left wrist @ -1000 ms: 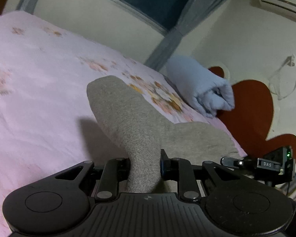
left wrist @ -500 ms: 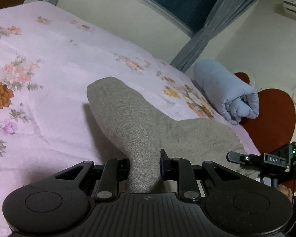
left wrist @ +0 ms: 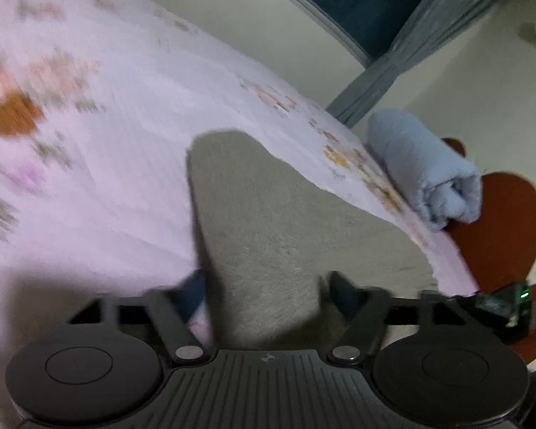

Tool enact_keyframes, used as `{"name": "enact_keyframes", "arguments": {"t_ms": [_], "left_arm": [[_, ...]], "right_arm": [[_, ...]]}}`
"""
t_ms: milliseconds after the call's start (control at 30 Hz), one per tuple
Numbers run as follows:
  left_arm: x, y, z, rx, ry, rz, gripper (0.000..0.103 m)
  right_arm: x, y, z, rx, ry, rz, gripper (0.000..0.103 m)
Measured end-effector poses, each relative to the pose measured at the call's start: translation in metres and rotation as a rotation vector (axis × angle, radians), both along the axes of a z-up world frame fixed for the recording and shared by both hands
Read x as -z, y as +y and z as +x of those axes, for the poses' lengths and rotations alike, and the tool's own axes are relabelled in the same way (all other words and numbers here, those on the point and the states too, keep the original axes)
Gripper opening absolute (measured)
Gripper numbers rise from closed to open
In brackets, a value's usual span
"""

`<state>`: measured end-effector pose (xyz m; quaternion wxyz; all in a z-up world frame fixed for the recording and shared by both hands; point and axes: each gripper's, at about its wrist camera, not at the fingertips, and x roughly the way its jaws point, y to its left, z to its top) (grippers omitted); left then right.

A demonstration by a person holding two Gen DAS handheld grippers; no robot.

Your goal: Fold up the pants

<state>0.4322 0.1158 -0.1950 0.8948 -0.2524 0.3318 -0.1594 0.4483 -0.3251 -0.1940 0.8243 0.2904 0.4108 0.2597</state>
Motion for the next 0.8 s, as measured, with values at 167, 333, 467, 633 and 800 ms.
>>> {"name": "enact_keyframes", "arguments": {"t_ms": [167,333,467,633,800], "left_arm": [[-0.049,0.005,-0.041,-0.047,-0.052,0.259,0.092],[-0.085,-0.033,-0.078,-0.102,-0.153,0.452,0.092],[-0.088,-0.069,-0.096,-0.052,-0.170,0.348,0.092],[-0.049,-0.105,-0.091,0.016,-0.062,0.362,0.092],[-0.044,-0.112,-0.093,0.060,-0.046,0.429,0.093]], "right_arm": [[-0.037,-0.035,-0.034,0.073,-0.085,-0.093,0.046],[-0.084,-0.009,-0.068,0.029,-0.243,-0.186,0.045],[-0.093,0.033,-0.073,-0.045,-0.241,-0.168,0.045],[-0.057,0.044,-0.070,-0.033,-0.146,-0.245,0.042],[-0.050,0.018,-0.073,0.023,-0.085,-0.210,0.007]]}}
